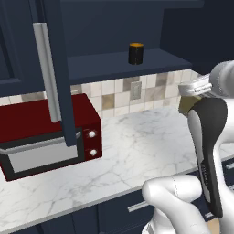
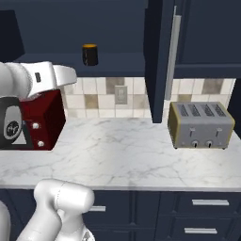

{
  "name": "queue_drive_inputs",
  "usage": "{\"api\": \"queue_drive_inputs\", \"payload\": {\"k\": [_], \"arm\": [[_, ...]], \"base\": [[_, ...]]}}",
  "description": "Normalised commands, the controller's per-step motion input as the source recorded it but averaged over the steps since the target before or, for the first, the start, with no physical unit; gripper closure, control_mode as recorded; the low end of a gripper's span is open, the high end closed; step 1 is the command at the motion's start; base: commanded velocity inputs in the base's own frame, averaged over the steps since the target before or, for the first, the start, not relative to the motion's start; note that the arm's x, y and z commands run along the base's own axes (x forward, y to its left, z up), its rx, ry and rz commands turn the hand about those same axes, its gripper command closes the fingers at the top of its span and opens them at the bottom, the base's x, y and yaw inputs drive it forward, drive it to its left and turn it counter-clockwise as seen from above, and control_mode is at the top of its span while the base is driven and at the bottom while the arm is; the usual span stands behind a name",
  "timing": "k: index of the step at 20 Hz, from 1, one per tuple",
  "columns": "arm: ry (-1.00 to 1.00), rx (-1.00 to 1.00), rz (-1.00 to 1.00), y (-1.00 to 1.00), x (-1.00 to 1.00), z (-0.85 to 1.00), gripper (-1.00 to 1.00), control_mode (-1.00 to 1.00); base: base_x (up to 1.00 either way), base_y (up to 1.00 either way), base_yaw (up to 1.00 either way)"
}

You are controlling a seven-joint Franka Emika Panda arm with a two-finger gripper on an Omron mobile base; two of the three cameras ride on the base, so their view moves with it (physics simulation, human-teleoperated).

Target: Open the cabinet directly in front. Then move the beer and the mug to the dining counter with the jar on it.

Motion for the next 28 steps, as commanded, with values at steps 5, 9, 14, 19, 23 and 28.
{"api": "queue_drive_inputs", "payload": {"k": [5, 9, 14, 19, 23, 28], "arm": [[0.00, 0.02, -0.21, 0.31, 0.00, 0.61, -1.00, -1.00], [0.00, 0.14, -0.10, 0.12, 0.00, 0.24, -1.00, -1.00], [0.00, 0.30, -0.02, 0.00, 0.00, 0.00, -1.00, -1.00], [0.00, 0.32, 0.00, 0.01, 0.00, -0.18, -1.00, -1.00], [-0.01, -0.01, 0.00, 0.19, 0.09, -0.01, -1.00, -1.00], [0.00, -0.01, 0.00, 0.51, 0.42, -0.03, -1.00, -1.00]], "base": [[0.00, 0.00, 0.00], [0.00, 0.00, 0.00], [0.00, 0.00, 0.00], [0.00, 0.00, 0.00], [0.00, 0.00, 0.00], [0.00, 0.00, 0.00]]}}
